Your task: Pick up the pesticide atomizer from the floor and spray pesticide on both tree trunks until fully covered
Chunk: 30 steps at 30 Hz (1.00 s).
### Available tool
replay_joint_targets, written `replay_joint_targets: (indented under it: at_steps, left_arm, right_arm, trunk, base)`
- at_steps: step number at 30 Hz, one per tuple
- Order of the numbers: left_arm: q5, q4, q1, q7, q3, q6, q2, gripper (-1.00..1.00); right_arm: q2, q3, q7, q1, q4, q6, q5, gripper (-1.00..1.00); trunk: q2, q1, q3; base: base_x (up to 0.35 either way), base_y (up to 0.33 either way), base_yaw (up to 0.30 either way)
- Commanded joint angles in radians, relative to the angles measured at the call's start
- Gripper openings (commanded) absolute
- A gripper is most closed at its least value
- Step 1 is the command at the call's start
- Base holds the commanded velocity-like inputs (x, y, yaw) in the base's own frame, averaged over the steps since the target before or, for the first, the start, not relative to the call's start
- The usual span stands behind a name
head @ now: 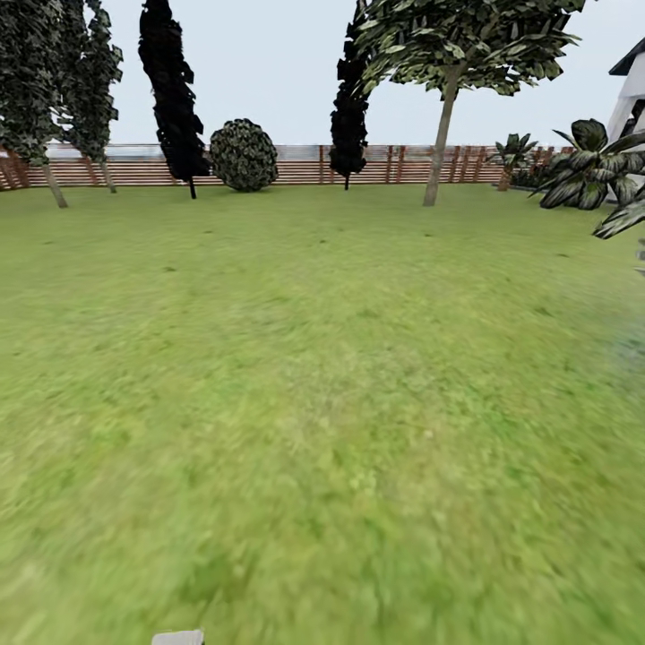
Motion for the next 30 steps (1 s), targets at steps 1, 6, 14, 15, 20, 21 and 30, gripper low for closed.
replay_joint_targets:
  at_steps: [1,6,14,15,20,21,30]
  left_arm:
    - [0.000,0.000,0.000,0.000,0.000,0.000,0.000,1.00]
    - [0.000,0.000,0.000,0.000,0.000,0.000,0.000,1.00]
    - [0.000,0.000,0.000,0.000,0.000,0.000,0.000,1.00]
    - [0.000,0.000,0.000,0.000,0.000,0.000,0.000,1.00]
    - [0.000,0.000,0.000,0.000,0.000,0.000,0.000,1.00]
    - [0.000,0.000,0.000,0.000,0.000,0.000,0.000,1.00]
    - [-0.001,0.000,0.000,0.000,0.000,0.000,-0.002,1.00]
  right_arm:
    - [0.000,0.000,0.000,0.000,0.000,0.000,0.000,1.00]
    - [0.000,0.000,0.000,0.000,0.000,0.000,0.001,1.00]
    - [0.000,0.000,0.000,0.000,0.001,0.000,0.001,1.00]
    - [0.000,0.000,0.000,0.000,0.001,0.000,0.001,1.00]
    - [0.000,0.000,0.000,0.000,0.001,0.000,0.001,1.00]
    - [0.000,0.000,0.000,0.000,0.001,0.000,0.001,1.00]
    - [0.000,0.000,0.000,0.000,0.002,0.000,0.001,1.00]
  trunk:
    - [0.000,0.000,0.000]
    - [0.000,0.000,0.000]
    - [0.000,0.000,0.000]
    - [0.000,0.000,0.000]
    - [0.000,0.000,0.000]
    - [0.000,0.000,0.000]
    - [0.000,0.000,0.000]
  base:
    - [0.340,0.000,-0.032]
    - [0.340,0.000,-0.201]
    - [0.340,0.000,-0.263]
    - [0.340,0.000,-0.267]
    - [0.340,0.000,-0.267]
    - [0.340,0.000,-0.267]
    - [0.340,0.000,-0.267]
